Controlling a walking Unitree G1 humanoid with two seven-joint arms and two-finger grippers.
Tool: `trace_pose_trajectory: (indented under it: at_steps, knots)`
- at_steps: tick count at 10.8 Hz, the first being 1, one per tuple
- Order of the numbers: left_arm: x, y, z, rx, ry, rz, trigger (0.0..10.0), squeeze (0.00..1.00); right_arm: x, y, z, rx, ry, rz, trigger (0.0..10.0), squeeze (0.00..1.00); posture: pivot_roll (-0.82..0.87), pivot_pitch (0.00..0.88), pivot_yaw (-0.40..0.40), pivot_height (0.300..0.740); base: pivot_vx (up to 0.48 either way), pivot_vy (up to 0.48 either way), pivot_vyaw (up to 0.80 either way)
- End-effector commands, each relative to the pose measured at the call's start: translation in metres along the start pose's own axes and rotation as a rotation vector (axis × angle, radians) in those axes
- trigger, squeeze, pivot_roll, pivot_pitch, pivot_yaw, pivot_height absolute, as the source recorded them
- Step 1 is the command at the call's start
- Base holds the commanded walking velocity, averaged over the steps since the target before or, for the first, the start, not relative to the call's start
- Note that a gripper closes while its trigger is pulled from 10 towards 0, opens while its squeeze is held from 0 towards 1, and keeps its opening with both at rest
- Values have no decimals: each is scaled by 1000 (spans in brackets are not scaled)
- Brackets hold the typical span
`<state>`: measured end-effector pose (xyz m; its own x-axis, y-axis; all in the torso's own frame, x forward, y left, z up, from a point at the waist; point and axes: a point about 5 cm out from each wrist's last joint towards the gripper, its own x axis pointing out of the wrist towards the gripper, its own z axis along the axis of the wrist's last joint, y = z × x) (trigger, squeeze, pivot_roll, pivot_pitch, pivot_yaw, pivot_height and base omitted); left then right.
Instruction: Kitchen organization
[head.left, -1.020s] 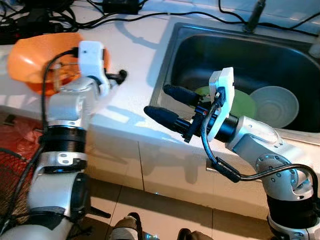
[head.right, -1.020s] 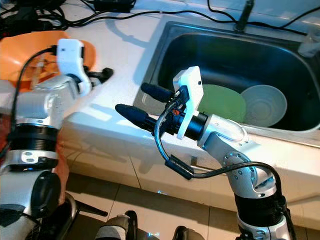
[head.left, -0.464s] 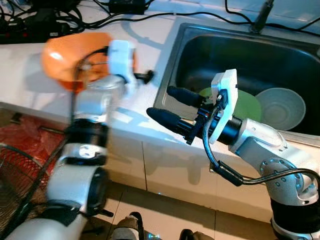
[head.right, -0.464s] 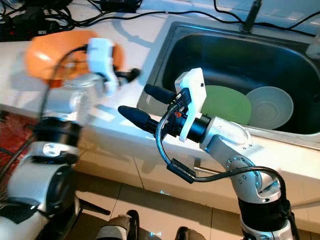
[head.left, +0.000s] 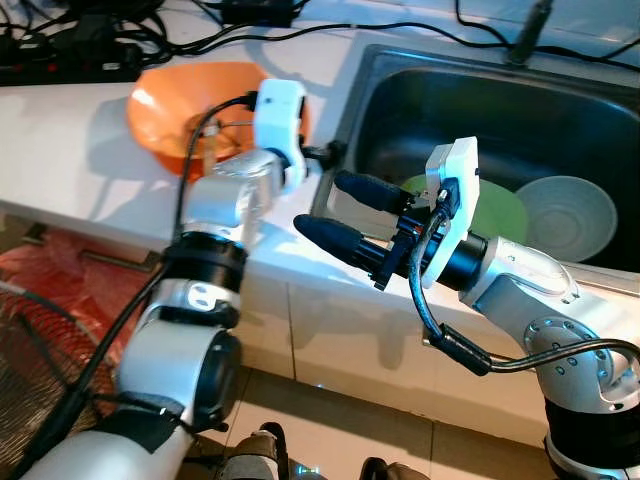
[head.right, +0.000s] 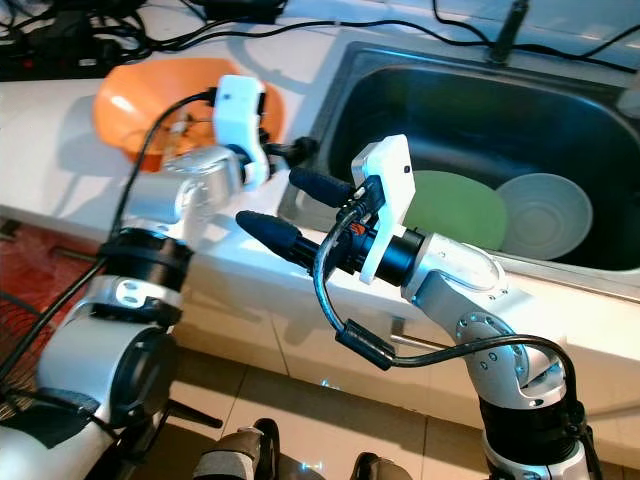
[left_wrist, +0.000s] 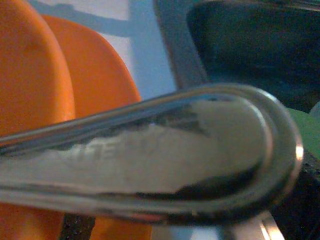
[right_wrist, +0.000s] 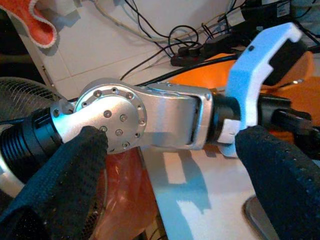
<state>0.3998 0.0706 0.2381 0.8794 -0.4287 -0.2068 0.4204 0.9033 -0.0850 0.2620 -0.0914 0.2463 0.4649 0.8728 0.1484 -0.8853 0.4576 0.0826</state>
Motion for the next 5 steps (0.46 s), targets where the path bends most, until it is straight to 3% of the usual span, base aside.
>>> trace_pose_trajectory:
  at_steps: [1, 2, 5]
  knots:
    - [9, -21, -48, -66, 200, -90, 10000, 0, -1, 2, 3, -7, -6, 0, 10000, 0, -30, 198, 17, 740, 0, 0, 0]
    - [11, -33, -46, -66, 195, -123, 10000, 0, -1, 2, 3, -7, -8, -1, 10000, 0, -30, 196, 21, 740, 0, 0, 0]
    - [14, -50, -43, -46, 190, -161, 10000, 0, -1, 3, 2, -8, -13, -3, 10000, 0, -25, 195, 24, 740, 0, 0, 0]
